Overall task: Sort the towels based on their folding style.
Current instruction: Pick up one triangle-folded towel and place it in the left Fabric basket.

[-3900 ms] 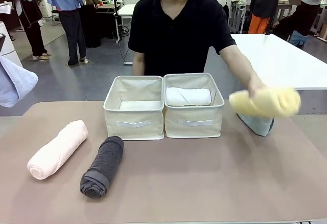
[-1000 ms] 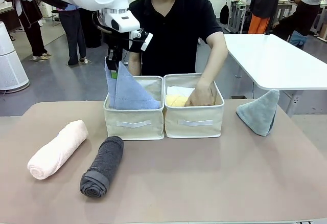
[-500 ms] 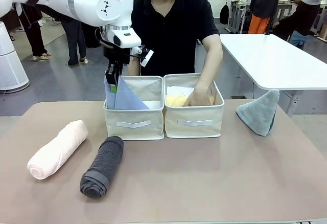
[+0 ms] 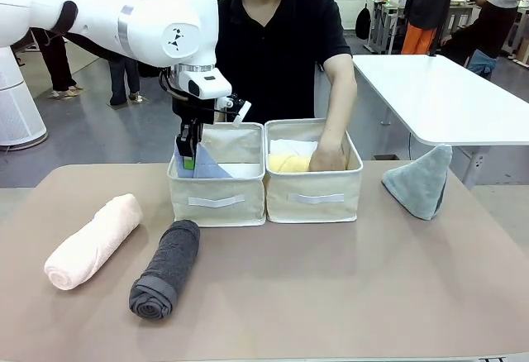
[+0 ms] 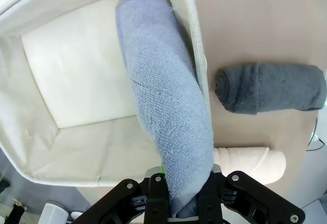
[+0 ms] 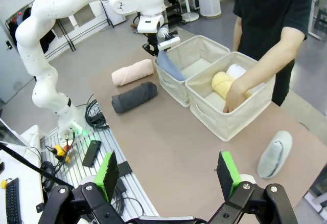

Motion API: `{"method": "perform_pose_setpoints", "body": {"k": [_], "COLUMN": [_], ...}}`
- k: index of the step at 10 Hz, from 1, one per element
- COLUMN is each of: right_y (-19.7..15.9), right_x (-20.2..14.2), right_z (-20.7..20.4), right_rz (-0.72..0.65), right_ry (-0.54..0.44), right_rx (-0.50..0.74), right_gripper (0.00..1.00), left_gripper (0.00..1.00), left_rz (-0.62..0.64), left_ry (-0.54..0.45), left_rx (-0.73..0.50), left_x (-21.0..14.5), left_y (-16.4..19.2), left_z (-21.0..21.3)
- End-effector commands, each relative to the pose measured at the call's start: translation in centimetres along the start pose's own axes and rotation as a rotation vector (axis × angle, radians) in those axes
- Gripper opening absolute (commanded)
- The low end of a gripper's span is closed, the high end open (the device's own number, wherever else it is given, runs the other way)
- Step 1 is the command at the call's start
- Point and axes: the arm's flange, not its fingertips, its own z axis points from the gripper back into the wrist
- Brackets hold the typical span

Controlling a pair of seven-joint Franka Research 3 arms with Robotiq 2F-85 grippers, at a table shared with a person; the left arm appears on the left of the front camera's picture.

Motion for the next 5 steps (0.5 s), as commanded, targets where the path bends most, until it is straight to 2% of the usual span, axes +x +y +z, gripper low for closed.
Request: {"method": "perform_pose_setpoints", "body": {"k": [1,5], "right_y": [-0.1,-0.1], "right_x": [0.0,0.0], "right_z": [-0.2,-0.2], "right_rz": [0.008,0.008], "right_ry": [-0.012,-0.012], "right_rx": [0.016,0.016], "right_gripper": [1.00,1.00], "left_gripper": [0.18,0.18], "left_rz": [0.030,0.040], "left_ry": [-0.017,0.025], "left_rx": [0.003,-0.026], "left_x": [0.3,0.6], "left_y": [-0.4,-0.5], "left_z": [-1.2,-2.9]}}
